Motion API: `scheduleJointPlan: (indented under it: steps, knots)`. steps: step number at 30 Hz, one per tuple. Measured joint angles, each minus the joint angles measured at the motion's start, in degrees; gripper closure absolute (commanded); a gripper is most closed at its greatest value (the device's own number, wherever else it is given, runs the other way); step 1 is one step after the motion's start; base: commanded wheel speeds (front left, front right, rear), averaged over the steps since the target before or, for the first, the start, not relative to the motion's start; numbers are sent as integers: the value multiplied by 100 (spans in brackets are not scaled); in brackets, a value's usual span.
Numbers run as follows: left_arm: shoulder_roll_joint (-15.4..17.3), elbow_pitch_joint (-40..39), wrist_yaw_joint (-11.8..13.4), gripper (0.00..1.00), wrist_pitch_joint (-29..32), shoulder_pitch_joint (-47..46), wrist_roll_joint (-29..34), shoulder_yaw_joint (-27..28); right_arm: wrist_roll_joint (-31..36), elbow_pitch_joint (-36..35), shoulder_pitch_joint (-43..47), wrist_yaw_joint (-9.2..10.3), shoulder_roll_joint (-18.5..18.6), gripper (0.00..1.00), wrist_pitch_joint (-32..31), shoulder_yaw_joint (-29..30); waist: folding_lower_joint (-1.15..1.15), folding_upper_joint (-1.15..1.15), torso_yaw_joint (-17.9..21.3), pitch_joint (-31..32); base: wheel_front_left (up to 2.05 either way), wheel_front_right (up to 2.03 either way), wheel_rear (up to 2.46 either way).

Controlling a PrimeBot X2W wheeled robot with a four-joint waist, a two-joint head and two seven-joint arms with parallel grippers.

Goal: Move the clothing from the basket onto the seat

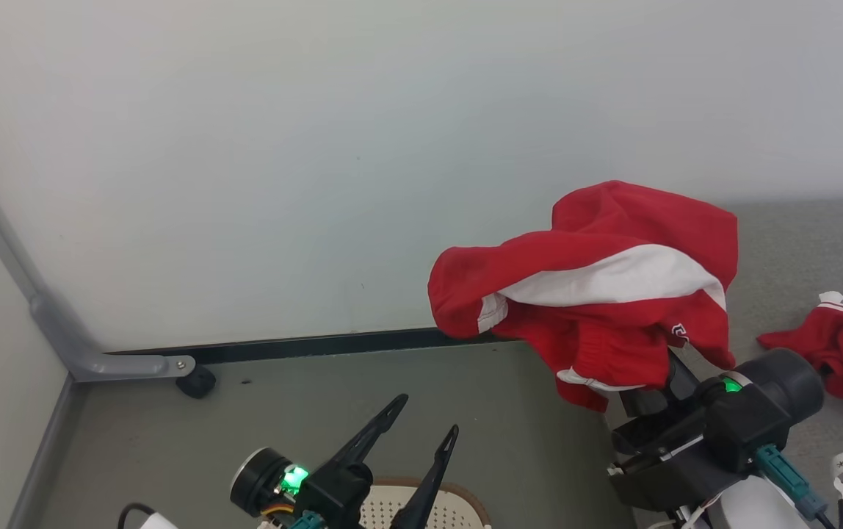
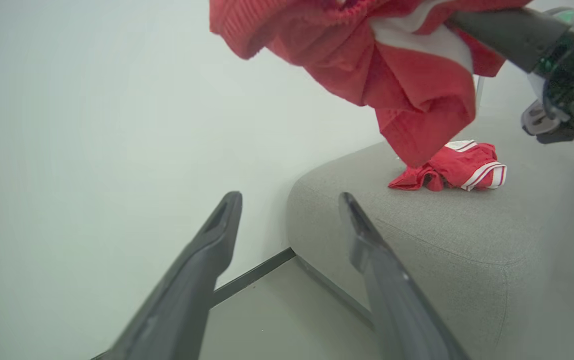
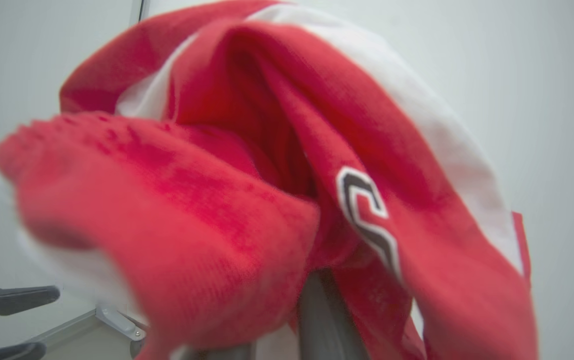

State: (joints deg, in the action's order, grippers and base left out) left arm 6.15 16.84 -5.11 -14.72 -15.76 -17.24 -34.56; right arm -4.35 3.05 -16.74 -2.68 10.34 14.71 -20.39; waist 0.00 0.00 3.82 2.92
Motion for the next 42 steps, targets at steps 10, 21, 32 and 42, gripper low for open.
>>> scheduleJointPlan:
  steps: [10, 21, 32, 42]
  knots:
    - [94, 298, -99, 0, 1, 275, 43, -237, 0, -103, 152, 70, 71, 100, 0, 210, 0, 0, 14, -2, 0, 0, 0]
    - [79, 603, -149, 0, 5, 742, 18, -375, 26, -130, 313, 123, 114, 100, 0, 352, 0, 0, 105, 16, 0, 0, 0]
    - [77, 847, -151, 0, 7, 940, 18, -277, 42, -121, 582, 125, 198, 100, 0, 490, 0, 0, 345, 59, 0, 0, 0]
    - [8, 812, -152, 0, 7, 1065, 15, -147, 86, -202, 761, 222, 320, 100, 0, 665, 0, 0, 641, 50, 0, 0, 0]
